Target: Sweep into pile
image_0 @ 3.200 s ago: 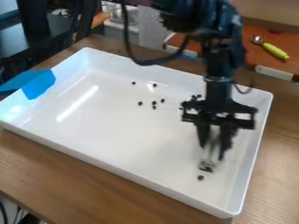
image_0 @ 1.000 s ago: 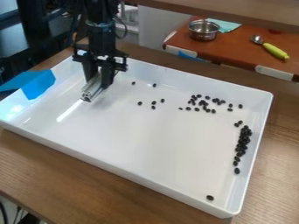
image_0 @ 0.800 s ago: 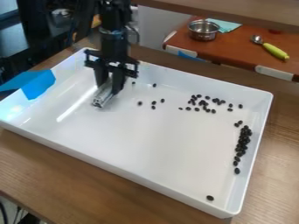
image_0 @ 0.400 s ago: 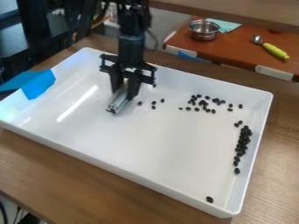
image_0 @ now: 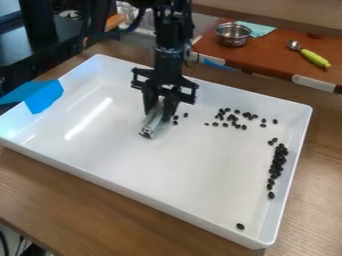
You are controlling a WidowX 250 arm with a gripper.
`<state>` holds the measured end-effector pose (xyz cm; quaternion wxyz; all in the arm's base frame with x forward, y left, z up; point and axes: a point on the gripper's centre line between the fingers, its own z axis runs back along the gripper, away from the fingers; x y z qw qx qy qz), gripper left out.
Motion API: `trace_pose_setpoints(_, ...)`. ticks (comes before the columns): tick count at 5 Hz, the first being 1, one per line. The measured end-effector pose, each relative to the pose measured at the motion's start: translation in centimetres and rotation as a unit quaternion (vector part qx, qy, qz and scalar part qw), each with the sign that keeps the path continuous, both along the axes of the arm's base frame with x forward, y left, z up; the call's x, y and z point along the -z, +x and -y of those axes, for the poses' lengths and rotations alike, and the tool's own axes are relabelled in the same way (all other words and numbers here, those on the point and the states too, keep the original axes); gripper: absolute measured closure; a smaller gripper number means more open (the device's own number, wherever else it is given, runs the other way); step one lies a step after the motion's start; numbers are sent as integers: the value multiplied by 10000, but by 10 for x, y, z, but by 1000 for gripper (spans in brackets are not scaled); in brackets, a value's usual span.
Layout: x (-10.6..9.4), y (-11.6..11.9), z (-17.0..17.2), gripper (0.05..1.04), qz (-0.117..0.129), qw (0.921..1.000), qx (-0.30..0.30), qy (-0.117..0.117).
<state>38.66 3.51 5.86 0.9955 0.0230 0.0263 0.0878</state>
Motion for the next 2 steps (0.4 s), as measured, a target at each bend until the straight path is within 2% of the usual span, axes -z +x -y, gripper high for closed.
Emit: trace_pose_setpoints(2,3,-1,18,705,-95,9999,-49,-114)
